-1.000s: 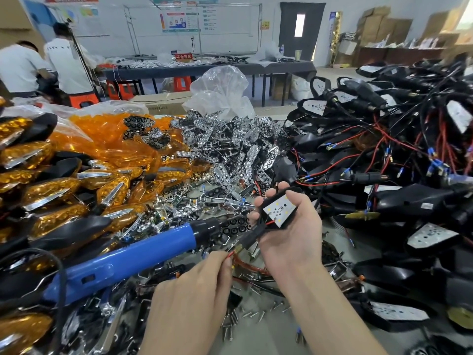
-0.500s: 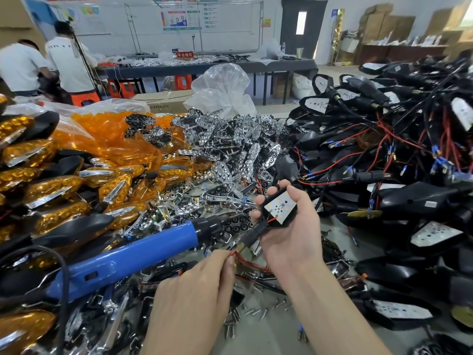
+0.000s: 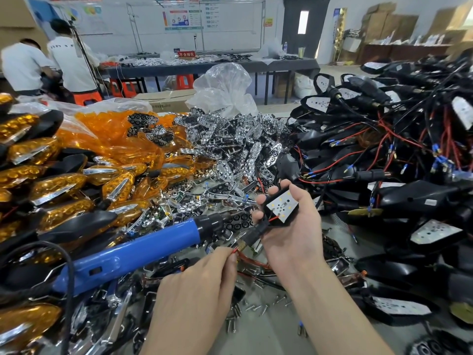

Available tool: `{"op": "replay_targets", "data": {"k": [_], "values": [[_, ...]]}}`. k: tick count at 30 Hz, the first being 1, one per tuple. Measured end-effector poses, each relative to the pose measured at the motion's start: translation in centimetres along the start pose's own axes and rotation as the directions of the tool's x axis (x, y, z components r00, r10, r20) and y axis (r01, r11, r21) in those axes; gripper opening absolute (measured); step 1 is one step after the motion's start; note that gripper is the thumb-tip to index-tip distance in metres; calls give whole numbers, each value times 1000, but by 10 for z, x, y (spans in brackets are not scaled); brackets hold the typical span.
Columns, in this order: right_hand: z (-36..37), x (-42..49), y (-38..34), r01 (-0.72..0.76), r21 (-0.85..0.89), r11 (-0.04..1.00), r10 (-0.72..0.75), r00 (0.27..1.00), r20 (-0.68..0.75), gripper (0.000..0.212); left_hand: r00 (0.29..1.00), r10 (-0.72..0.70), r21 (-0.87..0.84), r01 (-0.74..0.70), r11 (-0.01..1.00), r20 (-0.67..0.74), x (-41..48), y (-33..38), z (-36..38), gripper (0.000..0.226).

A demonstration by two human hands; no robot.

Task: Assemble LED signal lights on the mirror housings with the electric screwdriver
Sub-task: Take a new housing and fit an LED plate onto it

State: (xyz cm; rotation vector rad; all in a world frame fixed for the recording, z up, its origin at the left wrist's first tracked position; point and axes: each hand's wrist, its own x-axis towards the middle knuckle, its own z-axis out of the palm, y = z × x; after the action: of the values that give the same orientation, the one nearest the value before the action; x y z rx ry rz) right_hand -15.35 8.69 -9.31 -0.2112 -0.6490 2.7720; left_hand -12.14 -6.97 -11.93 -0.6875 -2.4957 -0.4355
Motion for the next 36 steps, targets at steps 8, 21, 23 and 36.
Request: {"op": "replay_targets", "data": {"k": [8, 21, 23, 36], "values": [[0, 1, 1, -3, -6, 1000, 3, 1000, -17, 14, 1000, -14, -14, 14, 1000, 7, 0, 0, 0, 32], [1, 0, 0, -3, -15, 1000, 2, 1000, -21, 14, 1000, -24, -15, 24, 1000, 20, 0, 0, -1, 32], [0, 0, 0, -2, -16, 1000, 2, 1000, -19, 14, 999, -26, -9, 26, 1000, 20, 1, 1, -1, 32], [-1, 2, 0, -5, -15, 1000, 5, 999, -34, 14, 999, -21, -28, 22, 999, 32, -1, 1, -2, 30]]}}
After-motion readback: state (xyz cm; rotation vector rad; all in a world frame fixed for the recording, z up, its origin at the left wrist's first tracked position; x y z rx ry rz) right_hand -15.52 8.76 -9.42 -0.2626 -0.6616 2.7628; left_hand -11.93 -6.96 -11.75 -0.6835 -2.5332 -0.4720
